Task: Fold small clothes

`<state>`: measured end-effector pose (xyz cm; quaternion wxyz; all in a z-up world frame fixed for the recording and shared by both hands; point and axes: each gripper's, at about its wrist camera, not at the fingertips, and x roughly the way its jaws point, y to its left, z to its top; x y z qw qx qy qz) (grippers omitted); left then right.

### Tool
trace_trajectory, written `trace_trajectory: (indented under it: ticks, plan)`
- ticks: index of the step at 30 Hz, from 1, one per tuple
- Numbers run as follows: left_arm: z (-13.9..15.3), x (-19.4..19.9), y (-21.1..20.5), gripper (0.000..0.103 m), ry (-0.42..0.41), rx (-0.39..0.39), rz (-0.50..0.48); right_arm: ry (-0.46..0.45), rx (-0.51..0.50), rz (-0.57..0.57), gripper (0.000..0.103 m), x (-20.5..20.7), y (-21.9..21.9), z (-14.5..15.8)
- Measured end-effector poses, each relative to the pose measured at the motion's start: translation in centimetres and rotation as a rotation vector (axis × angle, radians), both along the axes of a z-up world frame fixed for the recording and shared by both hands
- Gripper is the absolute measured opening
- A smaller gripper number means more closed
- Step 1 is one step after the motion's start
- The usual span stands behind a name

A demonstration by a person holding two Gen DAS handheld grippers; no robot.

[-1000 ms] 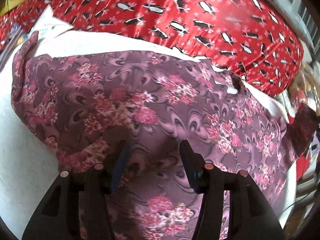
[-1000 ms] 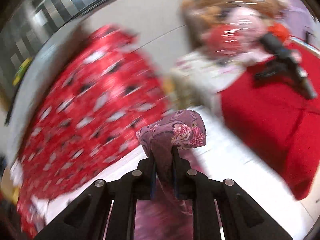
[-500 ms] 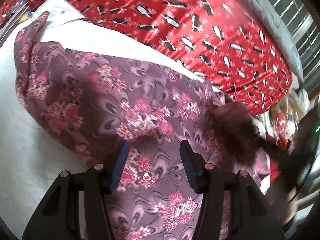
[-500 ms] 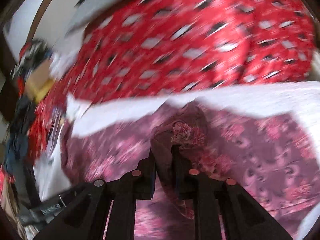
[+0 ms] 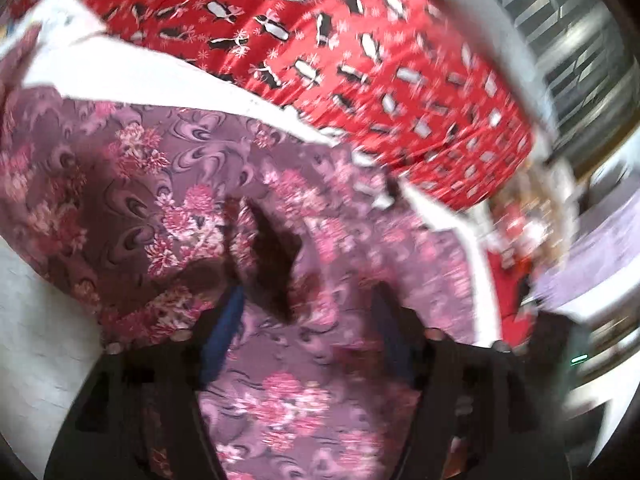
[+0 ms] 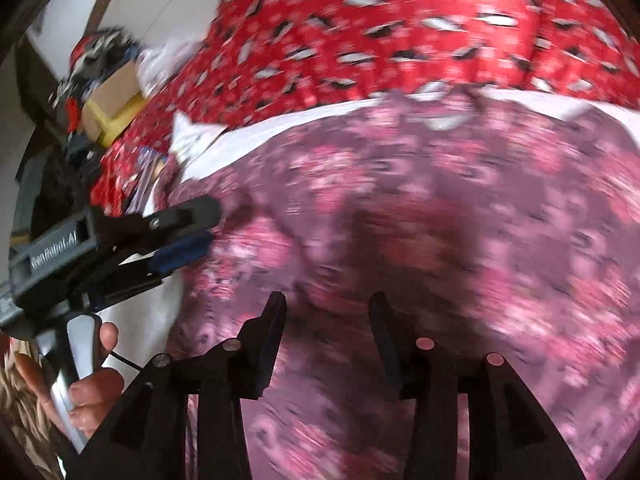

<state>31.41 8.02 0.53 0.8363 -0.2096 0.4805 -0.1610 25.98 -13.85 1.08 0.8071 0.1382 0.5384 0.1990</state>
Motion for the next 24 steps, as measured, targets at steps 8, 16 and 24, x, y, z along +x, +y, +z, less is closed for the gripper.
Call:
trace_trajectory:
  ticks: [8, 16, 24]
  plan:
    - [-2.4, 1.7, -1.6, 0.012, -0.009, -0.040, 0.084, -0.052, -0.056, -0.367, 0.048, -0.3, -14.0, 1.6]
    - [-0.1, 1.1, 2.5, 0.005, -0.093, -0.007, 0.238, 0.054, 0.117, -0.665, 0.054, 1.2, -24.6, -0.9]
    - [-1.8, 1.8, 1.8, 0.009, -0.021, 0.031, 0.221, 0.032, 0.093, -0.496, 0.005, 3.6, -20.9, -1.7]
